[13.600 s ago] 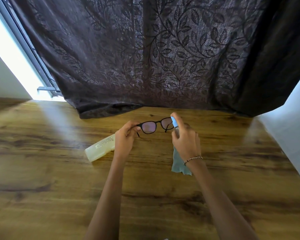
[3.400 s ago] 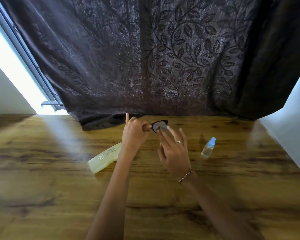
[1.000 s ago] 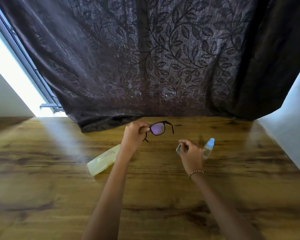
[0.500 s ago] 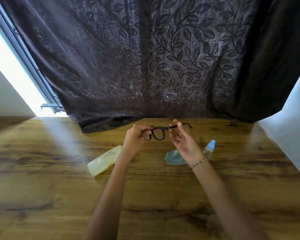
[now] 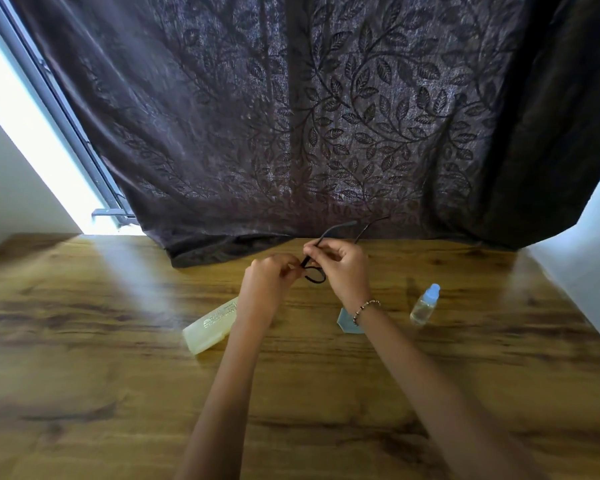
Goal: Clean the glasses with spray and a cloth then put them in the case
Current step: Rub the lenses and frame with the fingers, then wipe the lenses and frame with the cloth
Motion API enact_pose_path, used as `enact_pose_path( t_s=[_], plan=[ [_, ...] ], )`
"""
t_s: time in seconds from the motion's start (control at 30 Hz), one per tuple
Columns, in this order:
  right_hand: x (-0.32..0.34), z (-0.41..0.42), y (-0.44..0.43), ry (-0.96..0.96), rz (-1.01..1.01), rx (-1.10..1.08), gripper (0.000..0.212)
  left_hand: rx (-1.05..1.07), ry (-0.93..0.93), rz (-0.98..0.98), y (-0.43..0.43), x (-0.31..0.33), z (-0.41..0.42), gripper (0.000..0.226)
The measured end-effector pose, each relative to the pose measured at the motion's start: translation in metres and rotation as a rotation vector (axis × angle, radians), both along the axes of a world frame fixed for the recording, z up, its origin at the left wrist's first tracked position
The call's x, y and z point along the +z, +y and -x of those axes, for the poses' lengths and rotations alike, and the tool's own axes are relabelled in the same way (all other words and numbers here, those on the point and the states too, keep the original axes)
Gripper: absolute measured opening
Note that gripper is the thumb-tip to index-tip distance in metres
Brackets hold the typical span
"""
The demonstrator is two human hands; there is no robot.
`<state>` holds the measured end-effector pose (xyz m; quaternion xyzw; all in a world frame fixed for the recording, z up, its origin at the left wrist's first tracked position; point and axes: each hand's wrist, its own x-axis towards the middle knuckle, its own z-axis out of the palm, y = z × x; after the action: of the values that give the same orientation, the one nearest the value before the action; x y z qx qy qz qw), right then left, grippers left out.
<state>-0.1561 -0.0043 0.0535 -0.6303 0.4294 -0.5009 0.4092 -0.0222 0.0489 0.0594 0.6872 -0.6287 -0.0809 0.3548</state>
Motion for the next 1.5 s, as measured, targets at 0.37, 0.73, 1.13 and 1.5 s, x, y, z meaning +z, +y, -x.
enact_pose_path(
  t_s=[0.37,0.73,1.13,1.5],
  plan=[
    [0.001,0.014,-0.002,0.030,-0.032,0.014,0.021,0.100,-0.019,-0.026,-0.014,-0.018,0.010,0.014],
    [-0.031,0.135,0.010,0.730,0.425,-0.512,0.023,0.127,0.332,-0.060,-0.023,-0.036,0.010,0.010],
    [-0.092,0.164,0.024,0.581,0.040,-0.385,0.070,0.108,0.392,-0.063,-0.030,-0.041,0.017,0.018],
    [-0.069,0.101,0.030,0.302,0.036,-0.271,0.047,0.131,0.430,-0.063,-0.023,-0.054,0.021,0.027]
  ],
)
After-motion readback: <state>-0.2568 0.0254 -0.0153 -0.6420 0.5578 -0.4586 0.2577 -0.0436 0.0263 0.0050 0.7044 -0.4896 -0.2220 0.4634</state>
